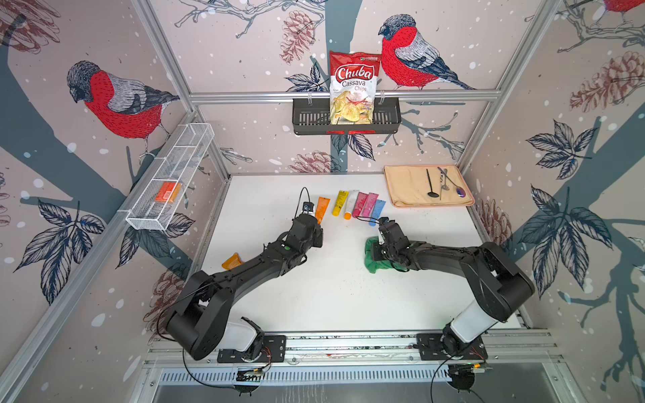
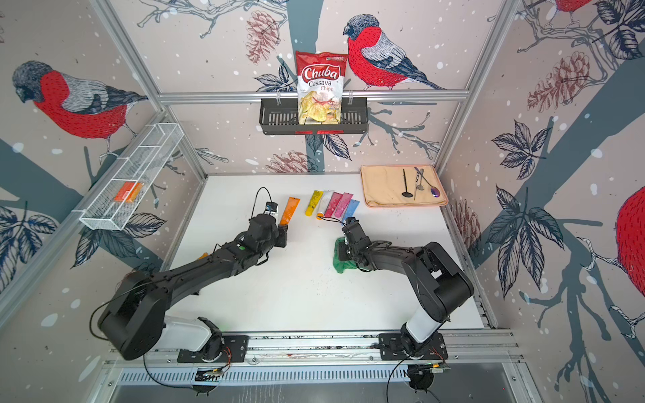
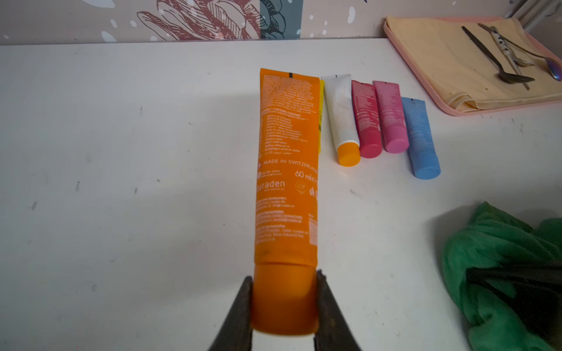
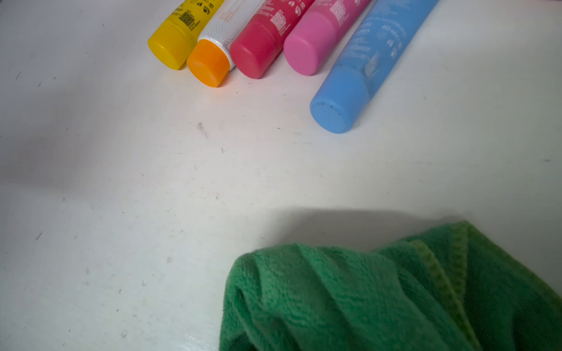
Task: Wipe the surface of the toothpaste tube
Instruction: Place the toothpaste at the center of the board.
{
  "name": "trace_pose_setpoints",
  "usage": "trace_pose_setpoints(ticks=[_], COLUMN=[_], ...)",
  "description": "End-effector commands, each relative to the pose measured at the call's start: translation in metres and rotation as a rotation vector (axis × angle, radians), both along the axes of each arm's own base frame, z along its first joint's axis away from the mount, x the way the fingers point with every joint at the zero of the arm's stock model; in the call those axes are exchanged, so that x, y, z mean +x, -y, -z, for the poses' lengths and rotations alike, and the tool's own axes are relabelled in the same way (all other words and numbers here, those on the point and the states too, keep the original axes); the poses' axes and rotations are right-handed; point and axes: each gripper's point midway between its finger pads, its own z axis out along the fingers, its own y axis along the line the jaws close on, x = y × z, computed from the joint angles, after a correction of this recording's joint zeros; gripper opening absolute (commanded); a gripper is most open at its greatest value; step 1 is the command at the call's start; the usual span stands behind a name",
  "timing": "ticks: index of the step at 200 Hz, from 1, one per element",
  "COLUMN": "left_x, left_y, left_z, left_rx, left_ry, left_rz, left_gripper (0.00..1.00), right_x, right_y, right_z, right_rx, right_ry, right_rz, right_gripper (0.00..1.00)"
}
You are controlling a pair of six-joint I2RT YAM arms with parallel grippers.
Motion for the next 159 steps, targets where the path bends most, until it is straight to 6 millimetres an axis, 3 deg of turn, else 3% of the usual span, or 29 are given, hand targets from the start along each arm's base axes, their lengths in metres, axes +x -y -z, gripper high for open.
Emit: trace_pose_setpoints(ticks=[1,27,85,124,159], left_x=[0.026,0.063,0.131,0.154,0.158], left_y=[0.015,0.030,0.051,0.046,0.056], left_z=[-0.010,-0.012,0.029,0.051,0.072], left_rx=[-0.027,-0.062,-0.105,-0.101,-0.122], left_ry=[0.014,0.012,-0.076,-0.106,-0.173], left_rz=[0.077,0.099,0.124,0.100,0.153], left_gripper=[0.00,0.00,0.00,0.00,0.00], right_x=[-0.010,-0.010,-0.012,-0.013,-0.012], right_y=[0.015,0.012,0.006,0.003,0.003], right_z=[0.015,0.018,0.021,0.023,0.024], right_rx=[-0.086,-0.103,-0.135,-0.152,-0.152], right_ry=[-0.049,-0.059,-0.060,-0.058,-0.061], right_rz=[0.006,-0.006,-0.021,-0.031,-0.032], right_gripper=[0.03,0.03,0.03,0.03,0.03])
